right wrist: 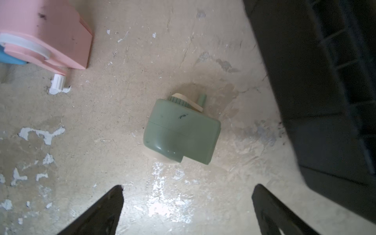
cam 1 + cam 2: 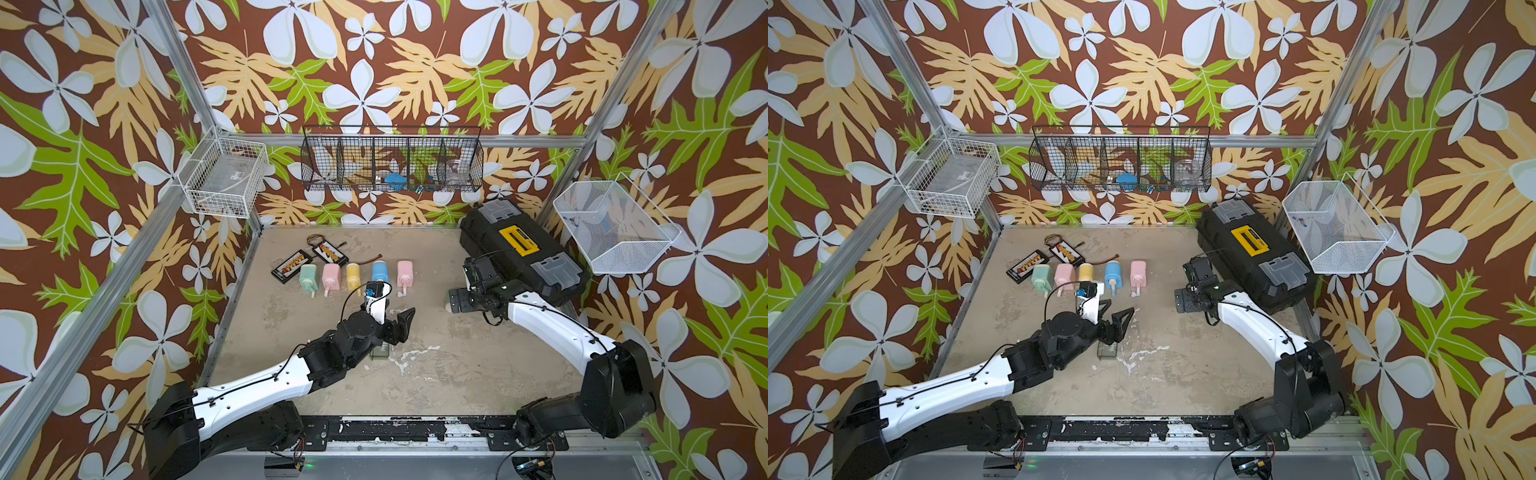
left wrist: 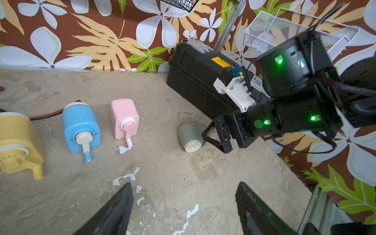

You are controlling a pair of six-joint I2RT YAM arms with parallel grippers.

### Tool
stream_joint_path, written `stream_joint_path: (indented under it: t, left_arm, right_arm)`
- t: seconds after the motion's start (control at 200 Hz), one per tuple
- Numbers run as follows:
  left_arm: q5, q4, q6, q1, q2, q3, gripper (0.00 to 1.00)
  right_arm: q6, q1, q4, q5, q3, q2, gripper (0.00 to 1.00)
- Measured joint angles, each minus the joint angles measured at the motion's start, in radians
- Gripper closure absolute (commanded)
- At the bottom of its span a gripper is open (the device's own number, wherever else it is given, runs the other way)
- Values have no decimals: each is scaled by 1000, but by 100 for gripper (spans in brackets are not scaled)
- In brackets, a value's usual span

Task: Put the tray back into the pencil sharpener
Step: Pick up the pencil sharpener from the center of the board.

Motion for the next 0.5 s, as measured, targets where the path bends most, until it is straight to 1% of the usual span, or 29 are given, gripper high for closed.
stream_joint_path:
  t: [0.085, 0.195, 0.295, 0.501]
  left_arm:
    - [2, -6, -25, 3, 14, 13, 17]
    - [6, -21, -47, 5, 20, 21, 15]
    - [6, -28, -50, 10, 18, 22, 12]
    - [6, -37, -69, 29, 8, 20, 9]
  right_arm:
    - [88, -1, 8, -4, -8, 24, 0]
    - [166, -1, 17, 4, 8, 81, 0]
    - [196, -1, 34, 3, 32, 138, 0]
    - [225, -21, 73, -8, 62, 237, 0]
